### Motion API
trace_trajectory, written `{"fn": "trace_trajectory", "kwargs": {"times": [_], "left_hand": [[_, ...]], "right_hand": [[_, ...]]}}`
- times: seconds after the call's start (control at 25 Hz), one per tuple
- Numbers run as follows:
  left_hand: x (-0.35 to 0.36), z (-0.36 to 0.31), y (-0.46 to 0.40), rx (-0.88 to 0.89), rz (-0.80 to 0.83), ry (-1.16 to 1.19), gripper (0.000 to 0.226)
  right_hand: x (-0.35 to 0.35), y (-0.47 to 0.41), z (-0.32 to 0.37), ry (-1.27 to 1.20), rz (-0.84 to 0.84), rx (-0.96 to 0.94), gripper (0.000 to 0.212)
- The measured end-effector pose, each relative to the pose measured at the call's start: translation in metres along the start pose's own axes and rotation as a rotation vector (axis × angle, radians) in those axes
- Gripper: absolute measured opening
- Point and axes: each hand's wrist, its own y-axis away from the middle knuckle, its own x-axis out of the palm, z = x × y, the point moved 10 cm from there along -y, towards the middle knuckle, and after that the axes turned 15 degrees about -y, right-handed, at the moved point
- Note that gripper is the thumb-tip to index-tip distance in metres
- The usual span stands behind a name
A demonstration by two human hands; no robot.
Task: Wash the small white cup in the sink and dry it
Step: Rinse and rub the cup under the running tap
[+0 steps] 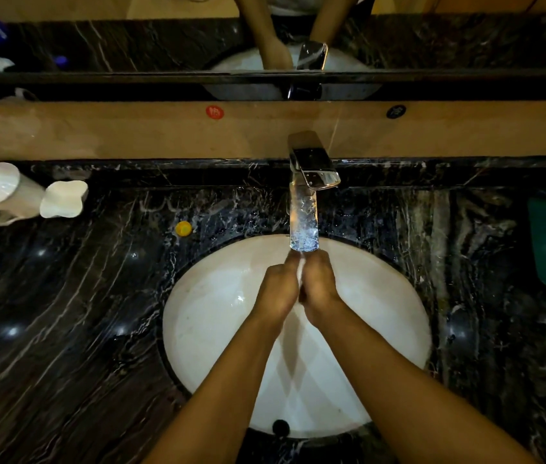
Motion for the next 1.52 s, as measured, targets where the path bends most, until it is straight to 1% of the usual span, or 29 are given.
{"fn": "trace_trajectory", "kwargs": {"times": [0.04, 0.08, 0.16, 0.2, 0.24, 0.32, 0.36, 0.4, 0.48, 0.52, 0.6, 0.64, 0.68, 0.76, 0.8, 0.88, 0.92, 0.96, 1.0, 1.08, 1.12, 1.2, 1.24, 1.28, 1.36, 1.44, 1.52], "left_hand": [[0.0, -0.003, 0.006, 0.069, 0.023, 0.009, 0.036], [-0.002, -0.006, 0.011, 0.144, 0.044, 0.016, 0.032], [-0.013, -0.009, 0.016, 0.269, 0.053, 0.009, 0.022], [-0.017, -0.008, 0.016, 0.306, 0.066, -0.007, 0.017], [-0.02, -0.008, 0.016, 0.332, 0.087, -0.028, 0.013], [-0.021, -0.006, 0.016, 0.35, 0.105, -0.078, 0.009], [-0.023, -0.004, 0.014, 0.341, 0.077, -0.083, 0.01], [-0.027, -0.004, 0.012, 0.325, 0.018, -0.073, 0.017], [-0.035, -0.003, 0.004, 0.267, -0.156, -0.034, 0.033], [-0.037, -0.005, -0.001, 0.234, -0.229, -0.024, 0.037], [-0.032, -0.011, -0.005, 0.155, -0.285, -0.017, 0.04], [-0.026, -0.013, -0.008, 0.121, -0.273, 0.0, 0.039], [-0.02, -0.014, -0.009, 0.092, -0.235, 0.031, 0.036], [-0.006, -0.017, -0.007, 0.077, -0.104, 0.052, 0.027], [0.0, -0.021, -0.002, 0.12, -0.031, 0.024, 0.023], [0.012, -0.025, 0.007, 0.246, 0.084, -0.06, 0.026], [0.014, -0.025, 0.01, 0.293, 0.101, -0.092, 0.028], [0.012, -0.024, 0.011, 0.308, 0.064, -0.128, 0.027], [0.006, -0.022, 0.008, 0.297, -0.013, -0.155, 0.024], [-0.008, -0.017, -0.001, 0.211, -0.168, -0.159, 0.024], [-0.011, -0.015, -0.005, 0.155, -0.193, -0.119, 0.025], [-0.007, -0.017, -0.006, 0.097, -0.152, -0.051, 0.026], [-0.003, -0.02, -0.005, 0.107, -0.112, -0.051, 0.025], [0.0, -0.023, -0.003, 0.138, -0.063, -0.07, 0.022], [0.009, -0.027, 0.004, 0.232, 0.058, -0.115, 0.017], [0.013, -0.019, 0.006, 0.289, 0.15, -0.117, 0.025], [0.011, -0.012, 0.003, 0.294, 0.149, -0.105, 0.031]], "right_hand": [[0.003, -0.002, 0.004, 0.016, 0.008, -0.023, 0.011], [0.006, -0.006, 0.006, 0.043, 0.025, -0.041, 0.011], [0.008, -0.009, 0.011, 0.077, 0.042, -0.044, 0.018], [0.008, -0.01, 0.009, 0.046, 0.04, -0.01, 0.021], [0.009, -0.009, 0.005, -0.022, 0.043, 0.068, 0.026], [0.011, -0.004, -0.01, -0.149, 0.071, 0.3, 0.038], [0.011, 0.001, -0.016, -0.17, 0.1, 0.392, 0.045], [0.012, 0.005, -0.018, -0.18, 0.142, 0.437, 0.047], [0.017, 0.006, -0.02, -0.146, 0.22, 0.406, 0.042], [0.02, 0.003, -0.02, -0.128, 0.233, 0.356, 0.037], [0.019, -0.003, -0.013, -0.037, 0.195, 0.175, 0.032], [0.019, -0.005, -0.009, -0.015, 0.181, 0.097, 0.037], [0.017, -0.007, -0.008, -0.018, 0.174, 0.062, 0.04], [0.013, -0.004, 0.003, -0.034, 0.155, 0.041, 0.034], [0.006, -0.004, 0.007, -0.06, 0.13, 0.061, 0.032], [-0.009, -0.012, -0.001, -0.139, 0.037, 0.2, 0.036], [-0.014, -0.012, -0.01, -0.166, 0.004, 0.29, 0.038], [-0.014, -0.009, -0.018, -0.179, 0.008, 0.364, 0.039], [-0.009, -0.005, -0.023, -0.181, 0.036, 0.388, 0.039], [0.001, 0.006, -0.032, -0.215, 0.078, 0.387, 0.038], [0.007, 0.009, -0.031, -0.243, 0.095, 0.355, 0.037], [0.006, 0.003, -0.021, -0.237, 0.067, 0.202, 0.029], [0.005, 0.003, -0.013, -0.199, 0.052, 0.142, 0.025], [0.005, 0.001, -0.011, -0.161, 0.053, 0.138, 0.024], [0.003, 0.0, -0.013, -0.133, 0.057, 0.265, 0.022], [-0.007, 0.003, -0.016, -0.109, 0.045, 0.397, 0.027], [-0.012, 0.002, -0.016, -0.118, 0.044, 0.435, 0.039]]}}
